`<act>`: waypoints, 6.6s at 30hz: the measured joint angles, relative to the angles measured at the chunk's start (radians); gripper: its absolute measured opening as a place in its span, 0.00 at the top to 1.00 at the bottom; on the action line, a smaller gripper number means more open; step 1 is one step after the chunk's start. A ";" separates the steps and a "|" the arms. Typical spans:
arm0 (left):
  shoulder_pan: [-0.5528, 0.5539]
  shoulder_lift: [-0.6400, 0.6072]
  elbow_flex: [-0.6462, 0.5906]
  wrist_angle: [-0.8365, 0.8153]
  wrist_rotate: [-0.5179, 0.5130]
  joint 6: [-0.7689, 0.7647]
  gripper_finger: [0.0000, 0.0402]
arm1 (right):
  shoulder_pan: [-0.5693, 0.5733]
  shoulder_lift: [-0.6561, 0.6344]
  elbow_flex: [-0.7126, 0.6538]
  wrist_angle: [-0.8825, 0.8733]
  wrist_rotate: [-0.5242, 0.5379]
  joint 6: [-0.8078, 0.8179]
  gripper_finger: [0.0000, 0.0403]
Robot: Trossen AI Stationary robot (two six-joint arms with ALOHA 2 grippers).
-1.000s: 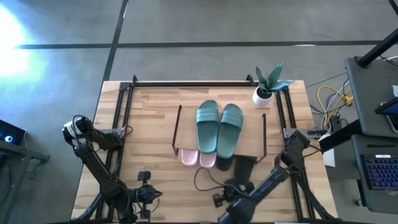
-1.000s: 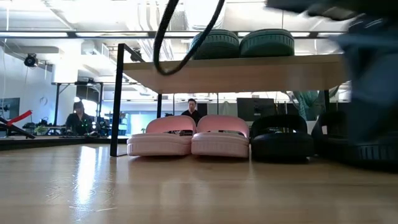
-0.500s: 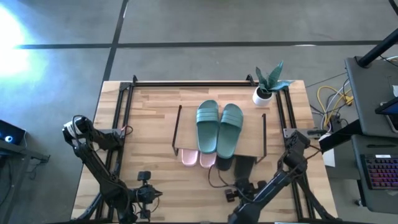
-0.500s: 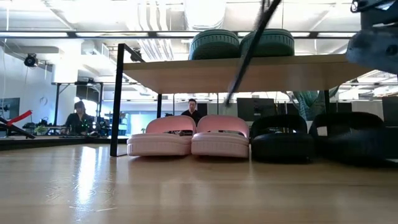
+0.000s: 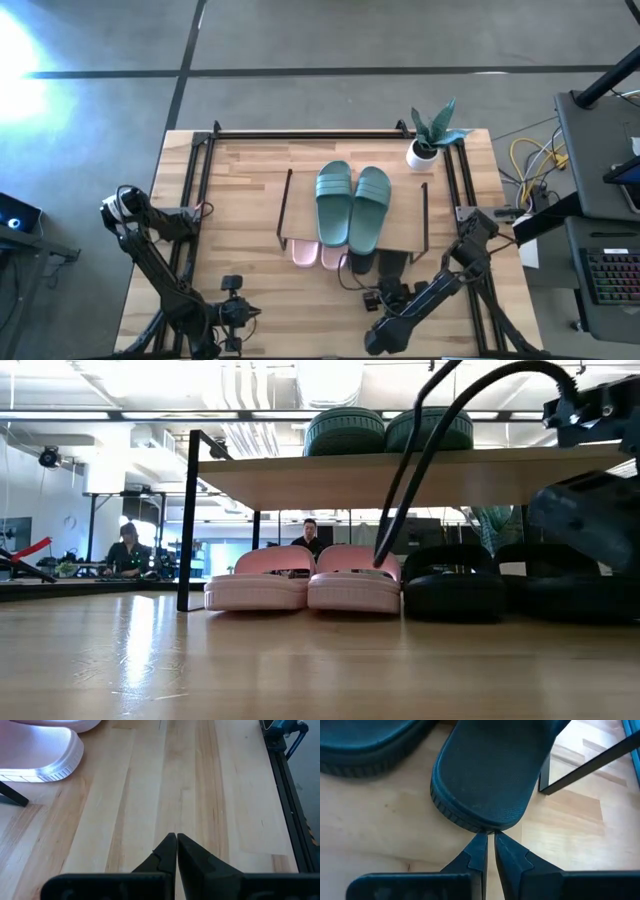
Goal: Pick and place slides into the shelf
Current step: Adjust the black slides under the shelf, then return to Home Position
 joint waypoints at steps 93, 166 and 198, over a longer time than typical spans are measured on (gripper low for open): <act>1.061 -0.883 -0.371 0.707 0.428 0.760 1.00 | -0.414 -2.161 -1.423 1.304 0.340 -1.360 0.93; 1.258 -1.512 -0.698 0.195 0.624 0.863 1.00 | -0.670 -2.311 -1.707 1.739 -0.055 -1.803 0.93; 1.080 -1.504 -0.922 0.506 0.519 0.846 1.00 | -0.670 -2.312 -1.707 1.731 0.002 -1.740 0.93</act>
